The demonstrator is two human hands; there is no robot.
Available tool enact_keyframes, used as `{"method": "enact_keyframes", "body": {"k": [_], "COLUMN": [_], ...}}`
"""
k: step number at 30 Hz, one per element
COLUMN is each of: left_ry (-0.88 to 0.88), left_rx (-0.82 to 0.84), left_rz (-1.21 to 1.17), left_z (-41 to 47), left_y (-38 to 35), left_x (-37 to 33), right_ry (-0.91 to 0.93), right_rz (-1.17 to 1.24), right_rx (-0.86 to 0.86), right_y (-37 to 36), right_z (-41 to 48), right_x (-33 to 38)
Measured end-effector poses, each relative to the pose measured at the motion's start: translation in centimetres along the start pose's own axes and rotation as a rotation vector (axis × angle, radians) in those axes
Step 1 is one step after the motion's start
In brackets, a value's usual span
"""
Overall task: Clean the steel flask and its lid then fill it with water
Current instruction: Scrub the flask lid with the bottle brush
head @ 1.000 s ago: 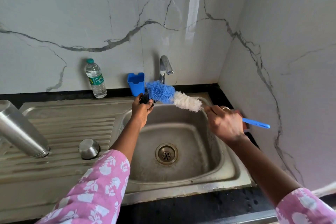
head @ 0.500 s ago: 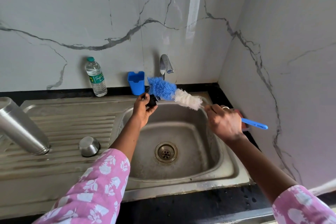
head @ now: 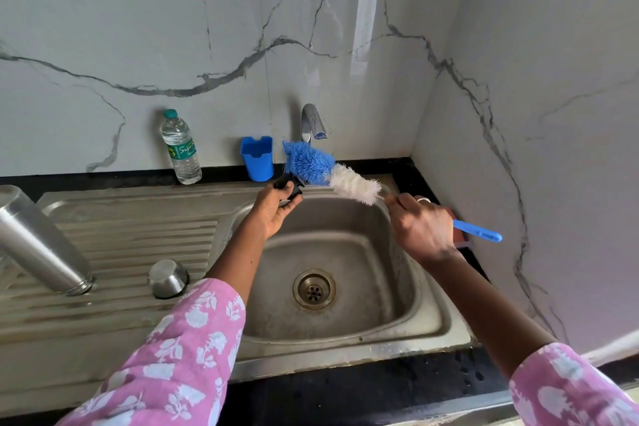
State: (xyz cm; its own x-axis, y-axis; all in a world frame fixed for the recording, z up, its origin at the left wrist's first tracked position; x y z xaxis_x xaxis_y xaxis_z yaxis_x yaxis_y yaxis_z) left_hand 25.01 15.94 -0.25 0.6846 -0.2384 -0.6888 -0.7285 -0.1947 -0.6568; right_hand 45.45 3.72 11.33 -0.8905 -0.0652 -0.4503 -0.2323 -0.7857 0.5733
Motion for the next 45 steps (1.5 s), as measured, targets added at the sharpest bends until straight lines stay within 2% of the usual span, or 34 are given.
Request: {"method": "enact_keyframes", "body": {"k": [9,17,20,32,39,45], "left_ry": [-0.008,-0.043,-0.072,-0.050,-0.007,-0.038], "left_rx": [-0.080,-0.057,-0.106,-0.174,-0.203,-0.188], "left_rz": [0.047,0.301,0.371,0.199,0.007,0.125], "left_z": [0.2,1.1,1.4,1.7,1.5,1.6], "left_y": [1.3,1.1,1.4,2.3,2.3,2.3], "left_x": [0.1,0.3,-0.2,0.1,0.3,-0.1], "right_ry": [0.076,0.059,0.070,0.044,-0.022,0.073], "right_rz": [-0.044,-0.064,-0.067,0.006,0.034,0.005], "right_rx": [-0.059,0.010,0.018,-0.033,-0.039,-0.037], "right_y": [0.0,-0.3,-0.2,-0.8,-0.9,-0.6], "right_z": [-1.2,-0.5,-0.7,-2.3,-2.1,-1.6], "right_x": [-0.7,-0.1,0.1,-0.8,-1.3,-0.8]}}
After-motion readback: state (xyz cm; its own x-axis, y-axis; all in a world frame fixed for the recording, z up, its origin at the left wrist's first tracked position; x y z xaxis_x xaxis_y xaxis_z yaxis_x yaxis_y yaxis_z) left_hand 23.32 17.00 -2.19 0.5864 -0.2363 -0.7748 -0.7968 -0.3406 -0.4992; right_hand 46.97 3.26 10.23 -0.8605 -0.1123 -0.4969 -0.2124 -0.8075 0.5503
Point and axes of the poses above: each hand's wrist, its own z-axis towards the middle knuckle, its own y-axis out of the back of the hand, x = y × z, the point moved 8 cm from there along z, towards the middle knuckle, and after that the axes turned 12 degrees about -z, right-handed, at the moved point
